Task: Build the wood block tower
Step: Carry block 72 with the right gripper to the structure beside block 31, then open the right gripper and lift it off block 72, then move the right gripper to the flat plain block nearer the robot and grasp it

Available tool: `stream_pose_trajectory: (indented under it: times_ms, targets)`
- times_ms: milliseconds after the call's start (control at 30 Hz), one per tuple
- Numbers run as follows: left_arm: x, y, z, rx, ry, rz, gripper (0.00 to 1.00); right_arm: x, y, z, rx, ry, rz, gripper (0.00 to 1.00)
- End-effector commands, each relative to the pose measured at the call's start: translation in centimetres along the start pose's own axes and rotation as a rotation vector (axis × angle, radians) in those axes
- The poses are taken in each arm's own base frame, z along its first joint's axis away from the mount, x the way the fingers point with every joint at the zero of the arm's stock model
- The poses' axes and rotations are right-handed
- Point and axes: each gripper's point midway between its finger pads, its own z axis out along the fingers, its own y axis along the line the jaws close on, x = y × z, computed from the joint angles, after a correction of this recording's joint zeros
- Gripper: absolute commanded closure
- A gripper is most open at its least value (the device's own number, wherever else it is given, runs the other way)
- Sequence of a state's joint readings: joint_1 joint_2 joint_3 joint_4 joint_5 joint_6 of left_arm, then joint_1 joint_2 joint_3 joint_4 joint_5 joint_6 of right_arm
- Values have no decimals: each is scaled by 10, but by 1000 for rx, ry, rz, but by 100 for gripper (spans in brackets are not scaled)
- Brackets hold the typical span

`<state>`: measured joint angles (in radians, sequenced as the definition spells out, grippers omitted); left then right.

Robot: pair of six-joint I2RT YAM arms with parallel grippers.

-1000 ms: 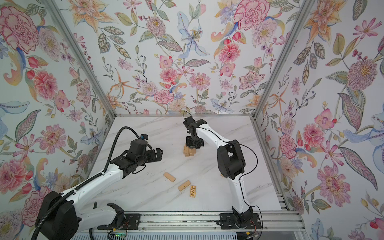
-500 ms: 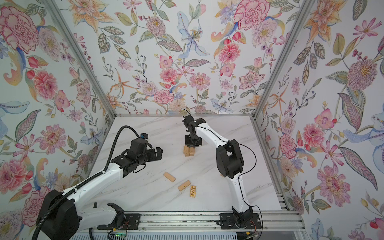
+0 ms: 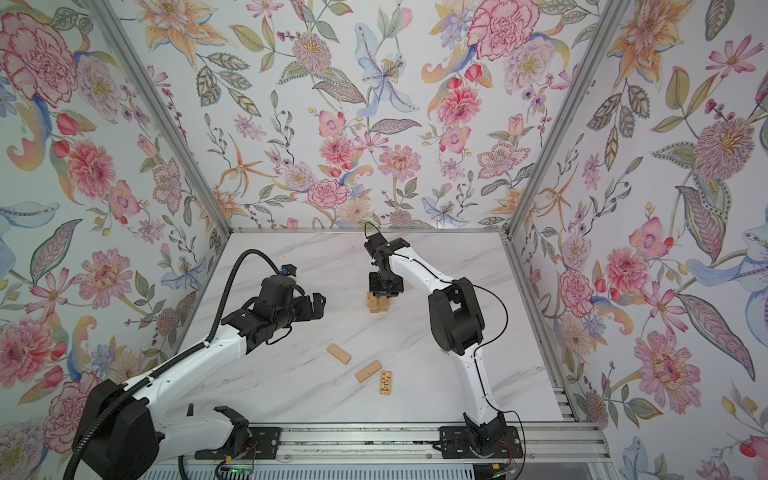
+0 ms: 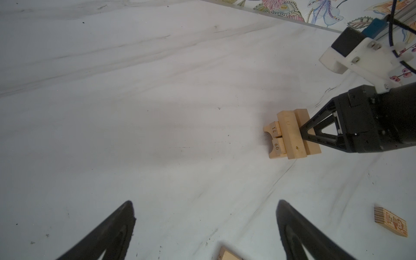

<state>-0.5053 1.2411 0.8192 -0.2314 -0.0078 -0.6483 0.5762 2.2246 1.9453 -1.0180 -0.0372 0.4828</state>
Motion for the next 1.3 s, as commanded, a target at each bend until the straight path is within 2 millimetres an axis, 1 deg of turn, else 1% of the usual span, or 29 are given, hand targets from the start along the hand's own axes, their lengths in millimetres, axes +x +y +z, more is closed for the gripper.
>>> stream_pose_trajectory:
  times_ms: [0,100,200,233,300,333,400,500,567,633,667,700,800,900,967,1000,1100,1133,1200,1267]
  targets:
    - [-7,-4,-1,-13,-10,29,1,-9,2,-17,-7,-41,7,58]
    - [-9,-4,-1,-13,-12,30,1,-13,1,-29,-8,-71,11,52]
    - [-9,-5,-1,-8,-13,33,1,-17,0,-41,-9,-102,17,50]
    - [-9,-5,-2,-7,-13,34,1,-17,-1,-47,-9,-112,19,47]
    - [-9,-5,-3,-3,-15,37,1,-17,-2,-55,-9,-129,26,46]
    - [-9,-5,-3,-3,-17,36,1,-16,-3,-59,-9,-136,32,44]
    - [-8,-5,-5,1,-18,39,1,-13,-4,-67,-7,-148,39,38]
    - [-4,-2,-10,1,-17,41,1,-4,-3,-81,-2,-173,50,34]
    - [-2,1,-16,-1,-18,41,1,4,2,-91,-1,-191,51,30]
    - [3,4,-21,-2,-14,44,1,13,7,-96,-4,-195,59,29]
    - [6,5,-25,-3,-15,45,1,16,5,-99,-4,-196,75,29]
    - [8,7,-28,-2,-15,44,1,27,18,-99,-13,-190,51,29]
    - [15,12,-39,-2,-15,44,1,48,29,-98,2,-182,26,23]
    - [26,16,-50,9,-12,43,1,75,39,-92,10,-152,-45,21]
    - [33,20,-57,14,-10,37,1,96,47,-87,20,-130,-109,17]
    - [36,21,-61,18,-10,32,1,105,49,-85,22,-124,-133,13]
    - [45,26,-71,26,-20,8,1,136,60,-78,-21,-101,-190,8]
    - [48,28,-73,32,-23,-6,1,147,64,-75,-40,-92,-202,5]
    - [54,28,-77,50,-24,-33,1,163,66,-71,-76,-79,-215,4]
    - [60,28,-79,66,-23,-63,1,179,64,-66,-92,-61,-222,3]
